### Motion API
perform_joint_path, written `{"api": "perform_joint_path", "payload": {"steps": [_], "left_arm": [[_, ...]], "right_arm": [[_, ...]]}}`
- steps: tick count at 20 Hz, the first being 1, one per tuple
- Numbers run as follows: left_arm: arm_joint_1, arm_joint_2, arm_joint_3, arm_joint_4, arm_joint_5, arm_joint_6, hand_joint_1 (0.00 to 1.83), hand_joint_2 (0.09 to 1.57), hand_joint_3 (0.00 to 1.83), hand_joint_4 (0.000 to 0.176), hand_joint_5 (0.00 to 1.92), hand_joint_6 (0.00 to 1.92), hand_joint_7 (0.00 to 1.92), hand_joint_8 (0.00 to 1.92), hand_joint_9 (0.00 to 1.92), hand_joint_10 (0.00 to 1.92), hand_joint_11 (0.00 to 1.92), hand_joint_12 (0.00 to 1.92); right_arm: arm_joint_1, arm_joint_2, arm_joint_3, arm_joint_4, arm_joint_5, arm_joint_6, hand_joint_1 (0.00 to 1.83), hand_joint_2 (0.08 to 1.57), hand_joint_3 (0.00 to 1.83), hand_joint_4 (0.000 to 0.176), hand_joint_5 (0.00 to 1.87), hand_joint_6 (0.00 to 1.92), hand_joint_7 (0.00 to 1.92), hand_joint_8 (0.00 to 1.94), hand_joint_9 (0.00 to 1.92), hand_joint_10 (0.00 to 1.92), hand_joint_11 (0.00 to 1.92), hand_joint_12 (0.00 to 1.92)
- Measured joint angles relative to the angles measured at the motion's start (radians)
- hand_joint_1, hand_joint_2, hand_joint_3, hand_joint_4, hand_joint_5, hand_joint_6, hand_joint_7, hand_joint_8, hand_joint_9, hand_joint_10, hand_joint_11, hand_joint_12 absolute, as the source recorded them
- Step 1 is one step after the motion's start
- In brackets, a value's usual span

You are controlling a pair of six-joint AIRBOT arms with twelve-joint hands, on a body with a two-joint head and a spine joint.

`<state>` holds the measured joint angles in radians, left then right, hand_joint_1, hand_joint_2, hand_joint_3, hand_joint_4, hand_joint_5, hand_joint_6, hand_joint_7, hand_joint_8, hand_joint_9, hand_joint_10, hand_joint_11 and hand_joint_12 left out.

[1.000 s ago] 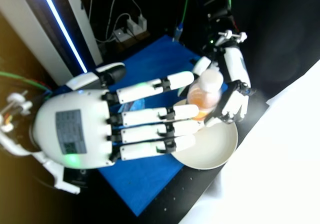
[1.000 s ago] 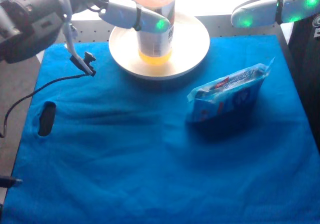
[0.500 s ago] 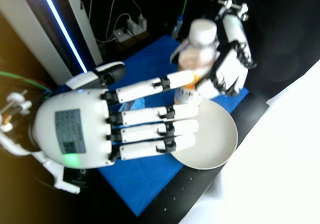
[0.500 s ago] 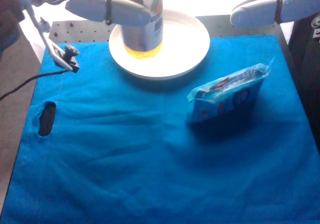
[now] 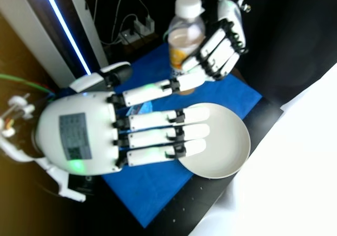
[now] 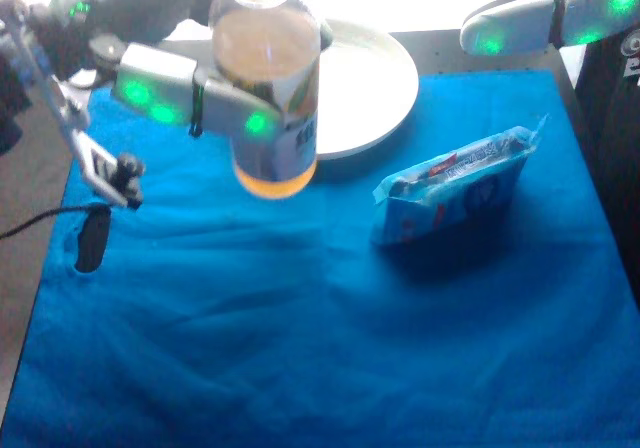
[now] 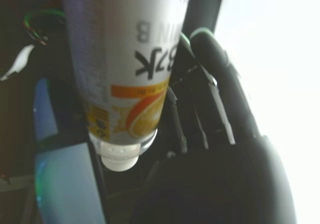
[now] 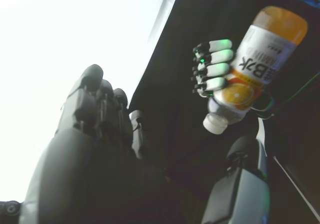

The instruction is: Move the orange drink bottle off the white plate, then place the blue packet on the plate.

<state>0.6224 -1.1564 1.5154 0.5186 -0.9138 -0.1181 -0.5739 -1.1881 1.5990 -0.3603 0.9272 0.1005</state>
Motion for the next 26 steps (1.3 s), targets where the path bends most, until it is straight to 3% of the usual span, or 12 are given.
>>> {"api": "perform_joint_path", "payload": {"steps": [2, 3, 5, 9, 10, 11, 13, 14, 17, 18, 25, 26], "left_arm": [[0.019, 0.000, -0.003, -0.006, 0.006, 0.011, 1.14, 1.09, 0.00, 0.000, 1.03, 0.87, 0.80, 1.53, 0.84, 1.82, 0.78, 1.91], [0.021, 0.000, -0.007, -0.009, 0.010, 0.016, 1.14, 1.08, 0.00, 0.000, 1.04, 0.87, 0.89, 1.83, 1.06, 1.90, 1.04, 1.92], [0.031, 0.000, -0.014, -0.018, 0.006, 0.016, 1.15, 1.07, 0.00, 0.000, 1.07, 0.82, 0.90, 1.90, 1.09, 1.92, 1.12, 1.92], [0.056, 0.000, -0.019, -0.007, 0.013, 0.017, 1.15, 1.08, 0.00, 0.000, 1.06, 0.83, 0.86, 1.65, 0.92, 1.92, 0.92, 1.92], [0.063, 0.000, -0.019, -0.007, 0.017, 0.017, 1.25, 1.10, 0.00, 0.000, 1.00, 0.74, 1.00, 1.15, 0.92, 1.13, 0.75, 1.50], [0.069, 0.000, -0.020, -0.012, 0.018, 0.016, 1.25, 1.10, 0.00, 0.000, 1.00, 0.74, 1.00, 1.15, 0.92, 1.13, 0.75, 1.50], [0.080, 0.000, -0.022, -0.014, 0.021, 0.017, 1.25, 1.08, 0.00, 0.000, 1.02, 0.77, 1.10, 0.94, 1.04, 0.56, 0.78, 1.14], [0.084, -0.001, -0.022, -0.012, 0.024, 0.017, 1.27, 1.07, 0.00, 0.000, 1.04, 0.67, 1.11, 0.98, 1.05, 0.95, 0.84, 1.46], [0.088, -0.011, -0.023, -0.009, 0.034, 0.017, 1.27, 1.08, 0.00, 0.000, 1.01, 0.72, 1.11, 0.98, 0.98, 0.95, 0.78, 1.49], [0.092, -0.012, -0.026, -0.010, 0.035, 0.017, 1.27, 1.10, 0.00, 0.000, 0.99, 0.70, 1.04, 1.12, 0.96, 1.24, 0.83, 1.66], [0.101, -0.012, -0.026, 0.005, 0.043, 0.017, 1.21, 1.14, 0.00, 0.000, 0.95, 0.90, 0.93, 1.21, 0.75, 0.90, 0.50, 1.38], [0.104, -0.012, -0.027, 0.004, 0.041, 0.016, 1.13, 1.12, 0.01, 0.000, 0.95, 1.00, 0.85, 0.77, 0.73, 0.77, 0.41, 1.29]], "right_arm": [[0.000, 0.000, -0.003, -0.001, -0.001, 0.000, 0.65, 0.77, 0.01, 0.176, 0.05, 0.00, 0.13, 0.00, 0.08, 0.00, 0.00, 0.41], [0.000, 0.000, -0.003, -0.002, 0.001, 0.000, 0.65, 0.78, 0.01, 0.176, 0.06, 0.00, 0.13, 0.00, 0.07, 0.00, 0.00, 0.41], [0.000, 0.000, -0.003, -0.002, 0.001, 0.000, 0.66, 0.77, 0.01, 0.176, 0.06, 0.00, 0.13, 0.00, 0.08, 0.00, 0.00, 0.41], [0.000, 0.000, -0.003, 0.000, 0.000, 0.000, 0.65, 0.76, 0.00, 0.176, 0.06, 0.00, 0.14, 0.00, 0.08, 0.00, 0.00, 0.46], [0.000, 0.000, -0.003, 0.000, 0.000, 0.000, 0.64, 0.76, 0.00, 0.176, 0.06, 0.00, 0.14, 0.00, 0.08, 0.00, 0.00, 0.47], [0.000, 0.000, -0.003, 0.000, 0.000, 0.000, 0.64, 0.76, 0.00, 0.176, 0.06, 0.00, 0.14, 0.00, 0.08, 0.00, 0.00, 0.47], [0.000, 0.000, -0.003, 0.000, 0.000, 0.000, 0.63, 0.76, 0.00, 0.176, 0.07, 0.00, 0.14, 0.00, 0.09, 0.00, 0.00, 0.51], [0.000, 0.000, -0.003, 0.000, 0.000, 0.000, 0.62, 0.76, 0.00, 0.176, 0.07, 0.00, 0.14, 0.00, 0.09, 0.00, 0.00, 0.53], [0.000, 0.000, -0.003, -0.001, 0.001, 0.000, 0.62, 0.76, 0.00, 0.176, 0.09, 0.00, 0.15, 0.00, 0.09, 0.00, 0.00, 0.45], [0.000, 0.000, -0.003, -0.001, 0.001, 0.000, 0.63, 0.75, 0.00, 0.176, 0.09, 0.00, 0.15, 0.00, 0.08, 0.00, 0.00, 0.44], [0.000, 0.000, -0.003, 0.000, 0.000, 0.000, 0.58, 0.74, 0.00, 0.161, 0.10, 0.00, 0.16, 0.00, 0.10, 0.00, 0.00, 0.51], [0.000, 0.000, -0.003, 0.000, 0.000, 0.000, 0.58, 0.75, 0.00, 0.156, 0.10, 0.00, 0.16, 0.00, 0.10, 0.00, 0.00, 0.52]]}}
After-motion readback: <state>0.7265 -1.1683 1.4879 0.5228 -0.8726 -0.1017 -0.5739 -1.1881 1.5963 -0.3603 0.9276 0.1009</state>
